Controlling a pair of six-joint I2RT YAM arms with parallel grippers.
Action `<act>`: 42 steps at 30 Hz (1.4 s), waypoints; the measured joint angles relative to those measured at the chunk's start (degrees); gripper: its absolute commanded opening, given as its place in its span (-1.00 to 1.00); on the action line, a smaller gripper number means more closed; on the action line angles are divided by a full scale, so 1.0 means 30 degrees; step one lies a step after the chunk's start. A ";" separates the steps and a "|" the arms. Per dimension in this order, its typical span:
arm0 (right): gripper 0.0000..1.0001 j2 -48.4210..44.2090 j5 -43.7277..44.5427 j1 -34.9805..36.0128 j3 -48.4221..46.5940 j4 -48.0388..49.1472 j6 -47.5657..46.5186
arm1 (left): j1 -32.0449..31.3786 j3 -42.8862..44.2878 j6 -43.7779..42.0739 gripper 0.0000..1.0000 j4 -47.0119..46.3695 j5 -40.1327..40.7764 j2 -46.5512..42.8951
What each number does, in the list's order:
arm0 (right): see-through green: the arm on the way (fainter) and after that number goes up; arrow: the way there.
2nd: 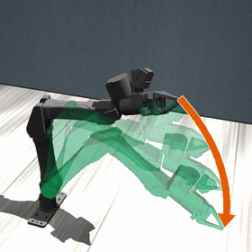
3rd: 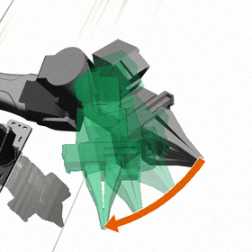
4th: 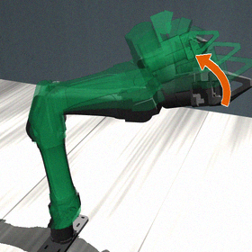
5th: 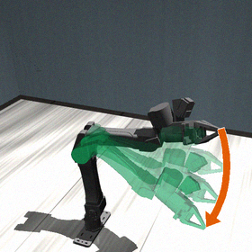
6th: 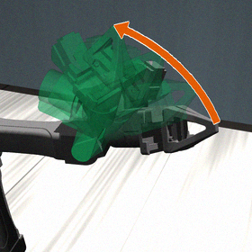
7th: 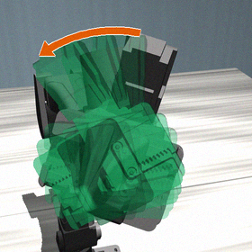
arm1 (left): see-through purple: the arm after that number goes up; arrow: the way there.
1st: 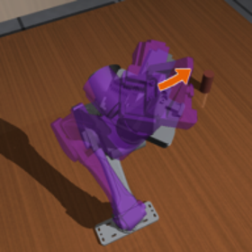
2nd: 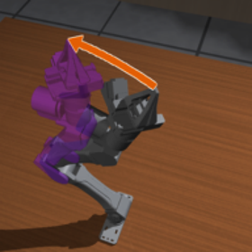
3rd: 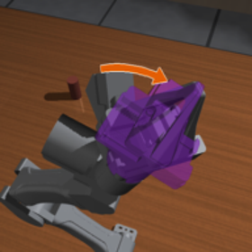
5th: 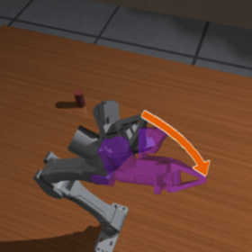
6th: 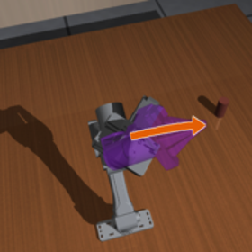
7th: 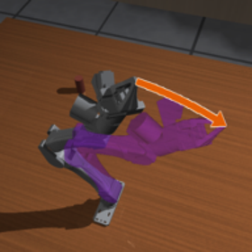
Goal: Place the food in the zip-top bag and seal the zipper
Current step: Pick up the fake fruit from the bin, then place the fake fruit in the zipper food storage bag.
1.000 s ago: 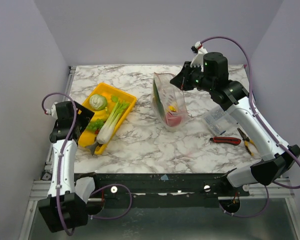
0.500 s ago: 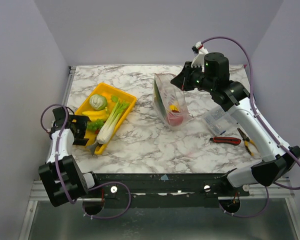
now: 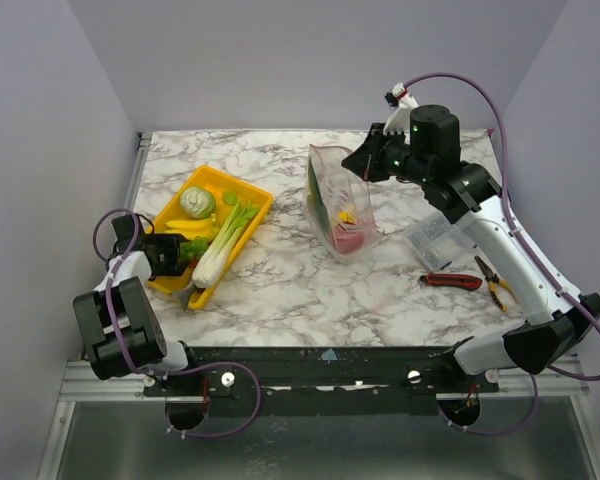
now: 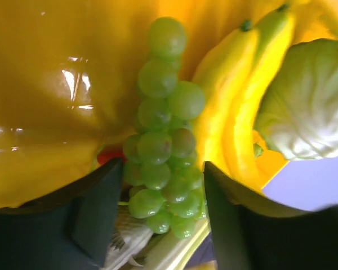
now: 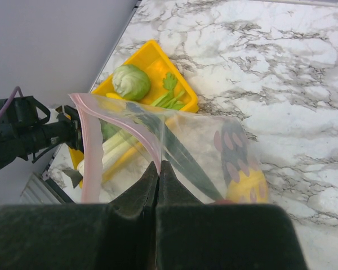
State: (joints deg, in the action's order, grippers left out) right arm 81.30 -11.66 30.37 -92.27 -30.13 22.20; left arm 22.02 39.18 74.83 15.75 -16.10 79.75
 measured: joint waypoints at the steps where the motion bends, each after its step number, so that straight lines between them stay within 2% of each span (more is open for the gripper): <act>1: -0.99 -0.0015 0.0000 0.0000 0.0000 0.0000 0.0000 | 0.0000 -0.0233 0.0066 -0.24 -0.0146 -0.0066 0.0066; 3: -0.99 -0.0029 0.0000 0.0000 0.0000 0.0007 0.0000 | -0.0015 -0.0554 0.0117 -0.52 -0.0219 -0.0168 0.0189; 5: -0.99 -0.0029 0.0000 0.0000 0.0000 0.0007 0.0000 | 0.0015 -0.0736 0.0255 -0.69 -0.0219 -0.0175 0.0226; 10: -0.99 -0.0029 0.0000 0.0000 0.0000 0.0007 0.0007 | 0.0044 -0.0780 0.0233 -0.94 -0.0219 -0.0138 -0.0058; 15: -0.99 -0.0029 0.0000 0.0000 0.0000 0.0007 0.0007 | 0.0044 -0.0780 -0.0277 -1.00 0.0423 0.0219 -0.1596; 21: -0.99 -0.0029 -0.0007 0.0000 0.0000 0.0007 0.0015 | 0.0036 -0.0656 -0.1515 -1.00 0.1435 0.1137 -0.5544; 28: -0.99 -0.0029 -0.0015 0.0000 0.0000 0.0007 0.0015 | -0.0153 0.1355 -0.3825 -1.00 0.2361 0.1392 -0.8692; 33: -0.99 -0.0029 -0.0087 0.0000 0.0000 0.0007 0.0036 | -0.1923 0.3774 -0.5763 -1.00 0.1282 0.0627 -0.9712; 40: -0.99 -0.0029 -0.0393 0.0000 0.0000 0.0015 0.0117 | -0.8262 0.7410 -0.8313 -1.00 -0.1807 -0.1224 -0.9173; 42: -0.99 -0.0029 -0.0415 0.0000 0.0000 0.0007 0.0117 | -1.0112 0.7912 -0.9129 -1.00 -0.3548 -0.1909 -0.9143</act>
State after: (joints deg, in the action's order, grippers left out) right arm 81.21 -12.91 30.37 -92.27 -30.11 22.55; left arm -8.32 62.92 47.44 5.10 -21.82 52.31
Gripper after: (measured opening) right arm 0.006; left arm 0.113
